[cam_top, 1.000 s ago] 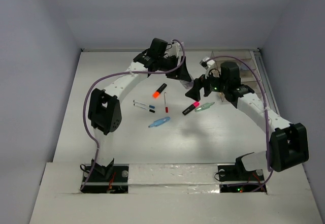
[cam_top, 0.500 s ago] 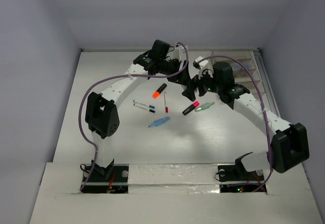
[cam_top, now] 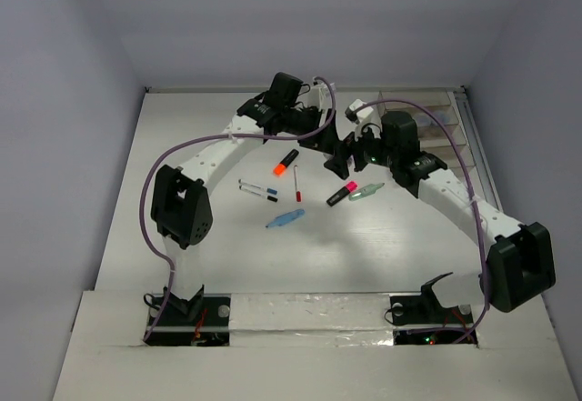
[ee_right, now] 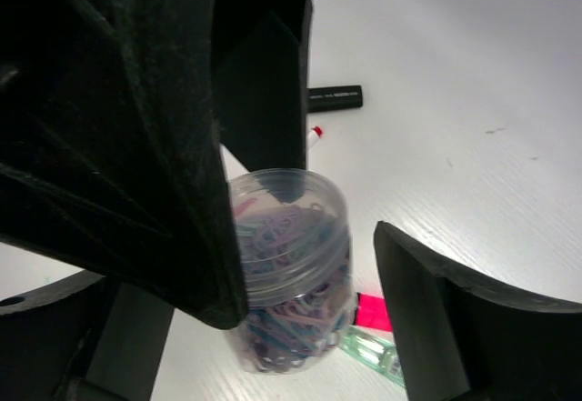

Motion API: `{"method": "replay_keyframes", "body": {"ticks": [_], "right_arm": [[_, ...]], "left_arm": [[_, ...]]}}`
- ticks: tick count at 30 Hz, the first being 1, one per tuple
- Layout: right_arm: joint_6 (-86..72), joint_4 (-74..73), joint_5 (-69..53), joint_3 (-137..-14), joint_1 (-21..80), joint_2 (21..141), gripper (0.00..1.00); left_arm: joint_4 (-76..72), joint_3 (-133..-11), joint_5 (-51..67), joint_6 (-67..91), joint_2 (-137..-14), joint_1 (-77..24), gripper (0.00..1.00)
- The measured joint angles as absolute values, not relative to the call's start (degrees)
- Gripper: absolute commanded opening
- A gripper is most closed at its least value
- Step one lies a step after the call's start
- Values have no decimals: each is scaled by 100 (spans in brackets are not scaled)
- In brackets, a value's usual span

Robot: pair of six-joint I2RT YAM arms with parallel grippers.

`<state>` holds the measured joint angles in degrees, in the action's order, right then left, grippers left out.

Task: Sort the stationery into containers
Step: Place the stationery in the storage box.

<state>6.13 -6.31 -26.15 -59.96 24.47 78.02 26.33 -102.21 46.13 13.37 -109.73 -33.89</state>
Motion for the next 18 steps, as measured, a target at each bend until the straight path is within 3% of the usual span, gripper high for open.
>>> {"method": "replay_keyframes", "body": {"ticks": [6,9,12,13,15,16,18], "right_arm": [[543,-473,-2655,-5896,2480,7773,59],[532,-416,-2655,-5861,2488,7773,57],[480,-320,-2652,-5784,2488,7747,52],[458,-270,-2648,-5749,2488,7736,52],[421,-187,-2633,-5684,2488,7719,51],[381,-145,-2628,-5640,2486,7706,51],[281,-80,-2596,-5559,2484,7666,51]], "left_arm": [[2552,-10208,4613,1365,-10973,-3374,20],[2550,-10202,4641,1426,-10962,-3336,21],[2554,-10200,4626,1420,-10962,-3343,40],[2552,-10197,4609,1417,-10962,-3343,55],[2547,-10167,4565,1417,-10940,-3356,69],[2545,-10130,4486,1393,-10908,-3365,83],[2497,-10012,4298,1402,-10818,-3361,95]]}}
